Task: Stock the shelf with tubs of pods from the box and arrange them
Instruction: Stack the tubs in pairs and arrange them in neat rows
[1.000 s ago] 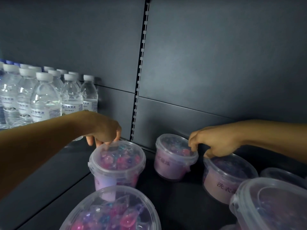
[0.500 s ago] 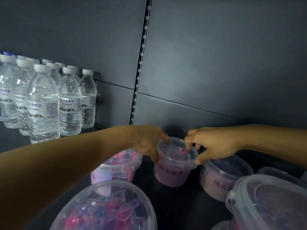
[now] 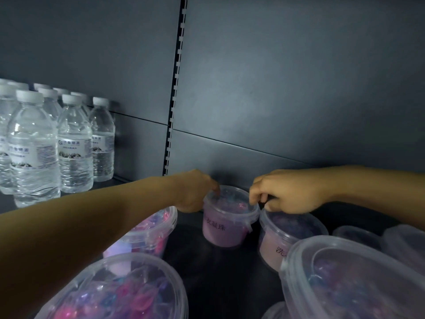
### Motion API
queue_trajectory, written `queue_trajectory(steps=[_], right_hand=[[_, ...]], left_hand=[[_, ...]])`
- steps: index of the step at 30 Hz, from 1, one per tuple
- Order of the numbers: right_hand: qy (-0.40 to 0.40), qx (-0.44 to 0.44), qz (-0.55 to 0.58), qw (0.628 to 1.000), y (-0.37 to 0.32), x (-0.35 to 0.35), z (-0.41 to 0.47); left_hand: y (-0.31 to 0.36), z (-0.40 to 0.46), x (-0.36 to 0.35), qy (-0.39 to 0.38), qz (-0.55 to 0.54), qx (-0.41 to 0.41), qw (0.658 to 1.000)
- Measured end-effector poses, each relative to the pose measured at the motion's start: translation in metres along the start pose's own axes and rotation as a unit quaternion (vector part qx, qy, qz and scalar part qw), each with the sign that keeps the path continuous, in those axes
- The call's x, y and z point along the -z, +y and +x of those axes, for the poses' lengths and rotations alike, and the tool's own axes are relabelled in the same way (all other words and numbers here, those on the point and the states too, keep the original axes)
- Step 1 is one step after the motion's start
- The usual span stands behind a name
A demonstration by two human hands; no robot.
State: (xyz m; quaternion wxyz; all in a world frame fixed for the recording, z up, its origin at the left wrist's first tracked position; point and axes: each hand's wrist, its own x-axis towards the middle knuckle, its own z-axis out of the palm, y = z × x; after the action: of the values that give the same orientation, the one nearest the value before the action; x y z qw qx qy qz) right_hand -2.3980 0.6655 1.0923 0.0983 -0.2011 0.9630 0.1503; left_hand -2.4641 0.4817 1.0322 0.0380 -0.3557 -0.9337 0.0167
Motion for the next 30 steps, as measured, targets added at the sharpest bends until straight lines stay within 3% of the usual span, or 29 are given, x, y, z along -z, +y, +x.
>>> queue_trajectory(steps=[3,8,14,22,30], right_hand=[[0.003,-0.021,0.044,0.999,0.008,0.008,-0.018],[-0.098,-0.074,-0.013,0.992,0.009,-0.005,-0.029],[-0.114,-0.05,-0.042,0.991,0.009,-0.015,-0.02],[-0.146,-0.089,0.006,0.985,0.017,-0.022,-0.013],[-0.162,-0.088,-0.021,0.983,0.008,-0.018,-0.017]], left_hand=[[0.011,-0.006,0.01,0.008,-0.022,-0.027,0.999],[0.029,-0.007,0.013,-0.021,-0.01,-0.038,0.999],[0.03,-0.007,0.013,-0.007,0.0,-0.031,0.999],[0.031,-0.007,0.014,-0.005,0.004,-0.031,0.999],[0.025,-0.027,0.03,-0.023,0.002,-0.02,1.0]])
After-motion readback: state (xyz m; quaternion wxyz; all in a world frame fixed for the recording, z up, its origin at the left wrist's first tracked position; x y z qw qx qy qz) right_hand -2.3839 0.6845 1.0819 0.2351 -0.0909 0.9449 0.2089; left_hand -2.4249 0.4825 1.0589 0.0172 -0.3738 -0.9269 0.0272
